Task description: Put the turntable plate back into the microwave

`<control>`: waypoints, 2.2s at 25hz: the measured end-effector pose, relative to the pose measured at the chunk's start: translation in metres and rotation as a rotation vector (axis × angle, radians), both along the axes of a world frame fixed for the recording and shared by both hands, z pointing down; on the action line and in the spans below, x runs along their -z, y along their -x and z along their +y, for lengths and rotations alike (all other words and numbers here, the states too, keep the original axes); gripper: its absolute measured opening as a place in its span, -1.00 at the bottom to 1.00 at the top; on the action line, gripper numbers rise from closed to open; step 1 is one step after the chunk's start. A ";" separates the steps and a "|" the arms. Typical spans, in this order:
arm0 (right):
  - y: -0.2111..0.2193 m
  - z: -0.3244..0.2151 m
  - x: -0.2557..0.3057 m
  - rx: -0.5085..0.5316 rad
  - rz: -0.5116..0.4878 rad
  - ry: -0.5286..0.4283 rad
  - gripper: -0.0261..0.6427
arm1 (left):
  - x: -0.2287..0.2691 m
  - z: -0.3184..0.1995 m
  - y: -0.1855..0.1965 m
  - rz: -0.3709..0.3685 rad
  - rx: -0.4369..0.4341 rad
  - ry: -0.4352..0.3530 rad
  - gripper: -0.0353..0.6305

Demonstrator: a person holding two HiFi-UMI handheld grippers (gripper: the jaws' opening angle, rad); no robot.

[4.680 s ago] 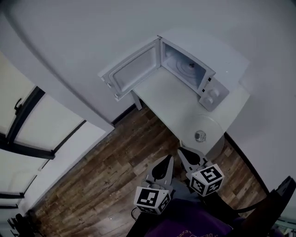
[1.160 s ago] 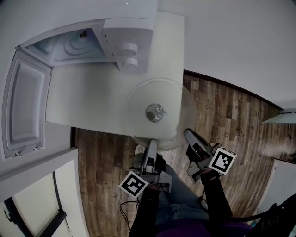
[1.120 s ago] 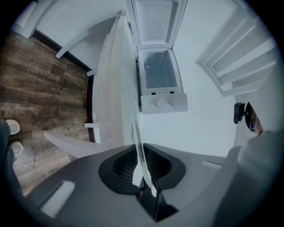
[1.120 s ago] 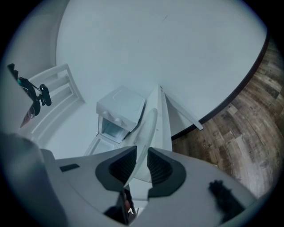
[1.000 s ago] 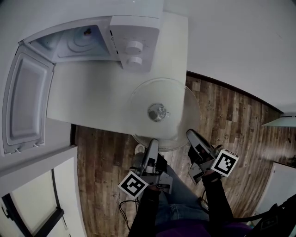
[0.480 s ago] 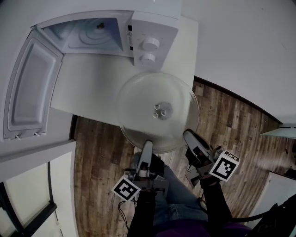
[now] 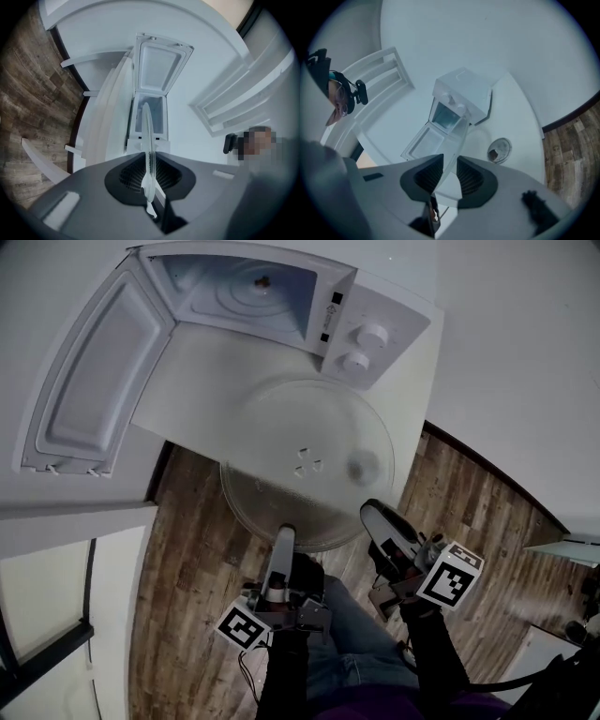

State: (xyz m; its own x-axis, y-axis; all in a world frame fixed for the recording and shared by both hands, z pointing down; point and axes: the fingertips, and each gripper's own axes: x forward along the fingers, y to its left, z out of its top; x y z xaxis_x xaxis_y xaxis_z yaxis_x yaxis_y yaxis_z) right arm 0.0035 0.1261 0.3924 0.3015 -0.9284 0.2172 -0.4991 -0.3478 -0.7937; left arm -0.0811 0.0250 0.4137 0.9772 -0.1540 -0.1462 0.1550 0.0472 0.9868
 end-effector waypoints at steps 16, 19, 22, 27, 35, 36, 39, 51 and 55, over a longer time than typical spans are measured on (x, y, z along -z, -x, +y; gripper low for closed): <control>0.010 -0.094 0.027 0.226 0.171 0.052 -0.51 | 0.032 -0.078 0.025 0.107 0.225 -0.016 -0.69; 0.005 -0.109 0.030 0.238 0.194 0.054 -0.50 | 0.033 -0.093 0.020 0.127 0.236 -0.018 -0.69; -0.005 -0.126 0.032 0.225 0.214 0.052 -0.50 | 0.035 -0.112 0.009 0.146 0.223 -0.024 -0.69; -0.021 -0.155 0.024 0.163 0.210 0.070 -0.47 | 0.035 -0.148 -0.013 0.129 0.155 -0.062 -0.68; -0.041 -0.187 0.009 0.113 0.178 0.118 -0.41 | 0.025 -0.191 -0.044 0.107 0.050 -0.040 -0.65; -0.042 -0.188 0.006 0.114 0.167 0.122 -0.41 | 0.024 -0.195 -0.047 0.107 0.037 -0.037 -0.64; -0.046 -0.193 0.002 0.121 0.171 0.149 -0.41 | 0.019 -0.208 -0.058 0.110 -0.002 -0.044 -0.62; -0.065 -0.203 -0.001 0.033 0.231 0.287 -0.41 | 0.012 -0.234 -0.101 0.161 -0.095 -0.014 -0.64; -0.060 -0.199 -0.012 0.037 0.236 0.362 -0.41 | 0.013 -0.240 -0.110 0.182 -0.100 0.018 -0.65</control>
State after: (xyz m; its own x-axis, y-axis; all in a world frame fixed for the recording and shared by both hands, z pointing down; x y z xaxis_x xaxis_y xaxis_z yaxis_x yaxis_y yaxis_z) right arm 0.0634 -0.0732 0.4045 0.3498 -0.8163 0.4596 -0.6698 -0.5609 -0.4866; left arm 0.0291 -0.2154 0.4008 0.9454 -0.0618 -0.3201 0.3246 0.0884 0.9417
